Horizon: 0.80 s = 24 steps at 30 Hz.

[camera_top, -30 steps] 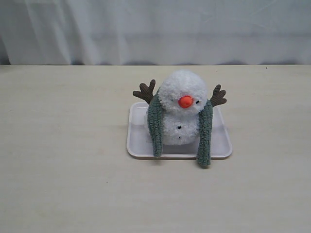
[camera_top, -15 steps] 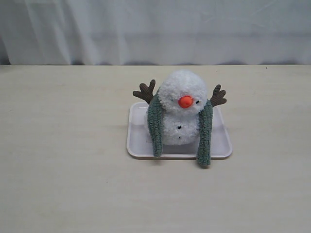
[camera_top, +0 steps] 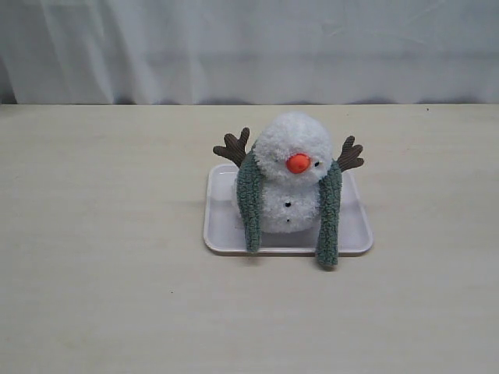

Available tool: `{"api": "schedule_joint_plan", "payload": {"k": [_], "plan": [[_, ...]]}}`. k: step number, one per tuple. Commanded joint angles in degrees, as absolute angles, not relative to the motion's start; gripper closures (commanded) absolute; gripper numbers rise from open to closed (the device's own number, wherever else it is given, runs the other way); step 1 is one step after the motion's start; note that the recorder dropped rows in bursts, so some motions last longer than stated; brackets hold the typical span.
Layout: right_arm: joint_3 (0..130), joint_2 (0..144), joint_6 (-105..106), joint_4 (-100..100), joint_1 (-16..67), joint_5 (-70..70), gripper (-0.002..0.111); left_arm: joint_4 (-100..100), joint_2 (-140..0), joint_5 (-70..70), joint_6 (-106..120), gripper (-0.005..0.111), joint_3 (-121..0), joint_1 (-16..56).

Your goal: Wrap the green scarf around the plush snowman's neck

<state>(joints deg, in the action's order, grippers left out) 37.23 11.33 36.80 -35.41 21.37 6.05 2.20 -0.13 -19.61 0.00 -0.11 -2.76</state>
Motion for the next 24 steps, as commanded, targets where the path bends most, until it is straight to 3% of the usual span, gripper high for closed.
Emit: {"api": "schedule_joint_plan", "payload": {"k": [1, 24], "plan": [[36.92, 10.98, 36.58, -35.31, 21.54, 6.35, 0.104, 2.23, 0.0, -18.95, 0.0, 0.107, 0.0, -2.5], [33.27, 5.27, 36.59, -35.31, 21.54, 6.01, 0.104, 2.23, 0.0, -18.95, 0.0, 0.107, 0.0, -2.5]]}}
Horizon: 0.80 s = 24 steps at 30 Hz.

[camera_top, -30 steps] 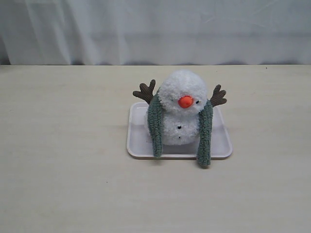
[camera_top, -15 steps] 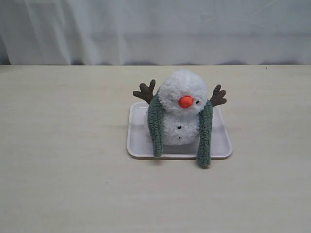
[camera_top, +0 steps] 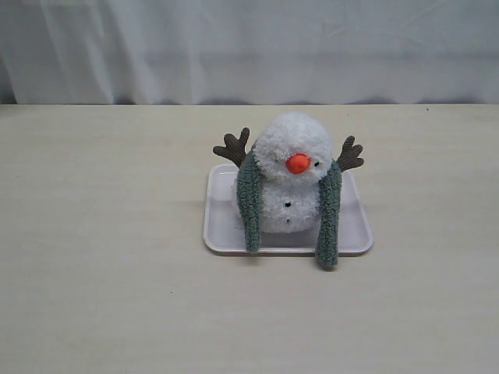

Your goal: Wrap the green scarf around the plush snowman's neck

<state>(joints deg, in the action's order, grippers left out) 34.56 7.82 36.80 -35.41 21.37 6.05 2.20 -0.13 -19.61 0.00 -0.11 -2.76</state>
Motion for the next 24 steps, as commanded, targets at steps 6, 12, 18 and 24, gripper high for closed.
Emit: {"api": "schedule_joint_plan", "payload": {"k": [6, 12, 18, 24], "plan": [[33.19, 2.97, 36.59, -35.31, 21.54, 6.01, 0.104, 2.23, 0.0, -18.95, 0.0, 0.107, 0.0, -2.5], [33.19, 2.65, 36.59, -35.31, 21.54, 5.91, 0.104, 2.23, 0.0, -18.95, 0.0, 0.107, 0.0, -2.5], [32.92, 1.49, 36.59, -27.77, 20.78, 5.93, 0.104, 2.23, 0.0, -18.95, 0.0, 0.107, 0.0, -2.5], [29.74, 0.0, 36.59, -19.35, 16.32, 5.78, 0.104, 2.23, 0.0, -18.95, 0.0, 0.107, 0.0, -2.5]]}}
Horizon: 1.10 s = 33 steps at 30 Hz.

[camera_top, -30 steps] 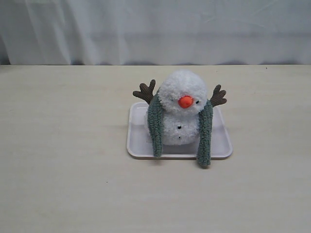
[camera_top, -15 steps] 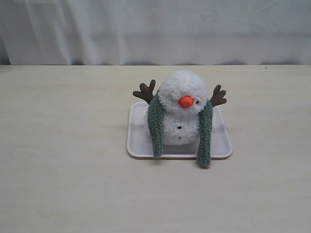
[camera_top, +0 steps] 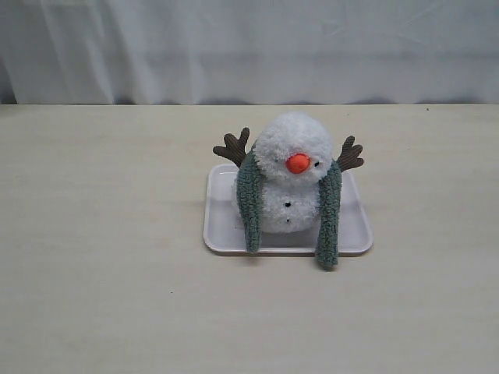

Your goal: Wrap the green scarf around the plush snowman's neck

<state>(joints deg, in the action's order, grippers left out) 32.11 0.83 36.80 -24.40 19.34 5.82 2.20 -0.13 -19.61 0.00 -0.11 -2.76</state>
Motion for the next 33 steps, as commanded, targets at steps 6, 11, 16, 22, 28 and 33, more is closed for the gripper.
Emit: {"api": "schedule_joint_plan", "payload": {"k": [6, 11, 16, 22, 28, 33], "plan": [[26.35, 0.0, 36.59, -2.82, 11.07, 5.91, 0.104, 2.23, 0.0, -18.95, 0.0, 0.107, 0.0, -2.5], [25.47, 0.0, 36.59, 2.26, 6.96, 5.91, 0.104, 2.23, 0.0, -18.95, 0.0, 0.107, 0.0, -2.5], [24.41, 0.0, 36.59, 5.75, 2.53, 5.91, 0.104, 2.23, 0.0, -18.95, 0.0, 0.107, 0.0, -2.5], [22.67, 0.0, 36.59, 12.06, 1.86, 5.91, 0.104, 2.23, 0.0, -18.95, 0.0, 0.107, 0.0, -2.5], [18.23, 0.0, 36.21, 21.98, 1.86, 5.8, 0.104, 2.23, 0.0, -18.95, 0.0, 0.107, 0.0, -2.5], [14.68, 0.0, 36.21, 21.98, 1.86, 5.8, 0.104, 2.23, 0.0, -18.95, 0.0, 0.107, 0.0, -2.5]]}}
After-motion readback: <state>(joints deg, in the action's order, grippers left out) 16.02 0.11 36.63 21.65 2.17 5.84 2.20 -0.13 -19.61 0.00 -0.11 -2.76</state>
